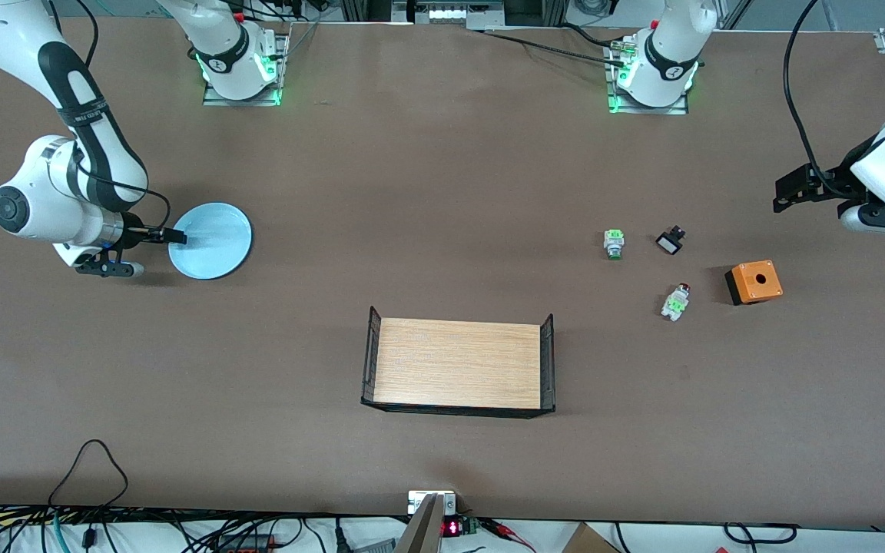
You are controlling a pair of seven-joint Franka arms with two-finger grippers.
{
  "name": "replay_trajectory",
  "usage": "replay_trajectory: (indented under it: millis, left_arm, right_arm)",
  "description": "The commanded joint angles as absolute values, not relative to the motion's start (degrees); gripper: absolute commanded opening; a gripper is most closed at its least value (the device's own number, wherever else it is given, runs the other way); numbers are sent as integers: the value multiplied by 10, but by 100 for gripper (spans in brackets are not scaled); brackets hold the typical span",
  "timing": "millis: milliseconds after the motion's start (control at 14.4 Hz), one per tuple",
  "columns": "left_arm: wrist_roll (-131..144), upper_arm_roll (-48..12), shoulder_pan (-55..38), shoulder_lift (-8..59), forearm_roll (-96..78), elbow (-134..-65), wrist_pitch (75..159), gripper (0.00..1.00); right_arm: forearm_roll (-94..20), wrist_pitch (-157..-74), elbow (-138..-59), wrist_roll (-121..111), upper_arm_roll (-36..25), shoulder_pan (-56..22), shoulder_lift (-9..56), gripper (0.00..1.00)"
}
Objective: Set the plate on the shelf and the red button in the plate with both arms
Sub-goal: 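Move the right gripper down to the rim of the light blue plate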
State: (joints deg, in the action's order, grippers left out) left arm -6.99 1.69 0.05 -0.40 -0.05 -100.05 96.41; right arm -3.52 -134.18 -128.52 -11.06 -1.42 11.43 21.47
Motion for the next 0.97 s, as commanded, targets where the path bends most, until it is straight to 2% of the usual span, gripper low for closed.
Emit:
replay_trajectory:
  millis: [0, 139, 208, 347, 694, 903]
  left_arm:
    - [-79, 17, 3, 4, 10, -983, 950, 100]
    - [-79, 17, 3, 3, 10, -983, 950, 100]
    - [-79, 17, 3, 4, 10, -983, 950, 100]
    - [-79, 17, 3, 4, 10, -983, 950, 100]
    - [-79, 17, 3, 4, 10, -983, 950, 100]
    - [-79, 17, 3, 4, 10, -982, 950, 100]
  right_arm:
    - [-41, -1346, -1290, -120, -6, 123, 212, 83]
    - [-40, -1341, -1290, -122, -6, 121, 213, 68]
    - [-39, -1339, -1290, -125, -6, 122, 213, 51]
    - [-39, -1335, -1290, -147, -6, 123, 213, 27]
    - [-40, -1332, -1290, -146, -6, 124, 214, 1]
    - [-40, -1318, -1288, -141, -5, 123, 214, 0]
